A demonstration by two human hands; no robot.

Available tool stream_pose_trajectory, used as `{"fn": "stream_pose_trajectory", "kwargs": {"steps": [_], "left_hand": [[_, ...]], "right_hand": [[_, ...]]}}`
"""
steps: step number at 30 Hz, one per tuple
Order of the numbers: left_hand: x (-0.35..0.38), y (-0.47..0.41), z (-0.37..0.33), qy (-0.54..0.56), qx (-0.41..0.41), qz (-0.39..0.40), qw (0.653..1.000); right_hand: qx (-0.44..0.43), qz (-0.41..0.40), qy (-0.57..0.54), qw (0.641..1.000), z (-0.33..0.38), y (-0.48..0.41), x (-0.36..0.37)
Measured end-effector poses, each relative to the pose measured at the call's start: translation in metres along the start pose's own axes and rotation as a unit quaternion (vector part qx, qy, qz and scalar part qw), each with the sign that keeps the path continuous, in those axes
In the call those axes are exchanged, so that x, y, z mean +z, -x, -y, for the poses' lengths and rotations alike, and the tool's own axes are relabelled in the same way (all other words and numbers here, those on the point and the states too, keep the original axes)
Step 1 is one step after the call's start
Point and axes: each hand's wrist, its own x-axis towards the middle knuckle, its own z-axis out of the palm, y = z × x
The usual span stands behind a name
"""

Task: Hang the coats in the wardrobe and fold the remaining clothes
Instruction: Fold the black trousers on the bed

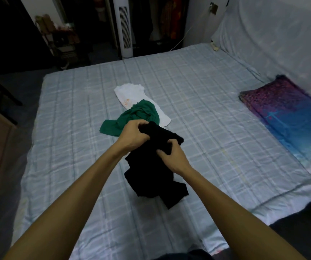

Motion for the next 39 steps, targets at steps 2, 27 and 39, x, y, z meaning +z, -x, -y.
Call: {"fn": "stream_pose_trajectory", "kwargs": {"steps": [2,27,39], "left_hand": [[0.003,0.0,-0.006,0.011,0.001,-0.038,0.999],[-0.067,0.011,0.063,-0.387,0.004,-0.121,0.914],[-0.052,0.059,0.115,-0.247,-0.026,0.13,0.96]], "right_hand": [[-0.002,0.037,-0.071,0.997,0.012,0.002,0.013],[0.028,-0.026,0.103,0.994,-0.028,-0.044,-0.075],[-0.08,0.119,0.205,0.968,-0.039,-0.03,-0.068]]}}
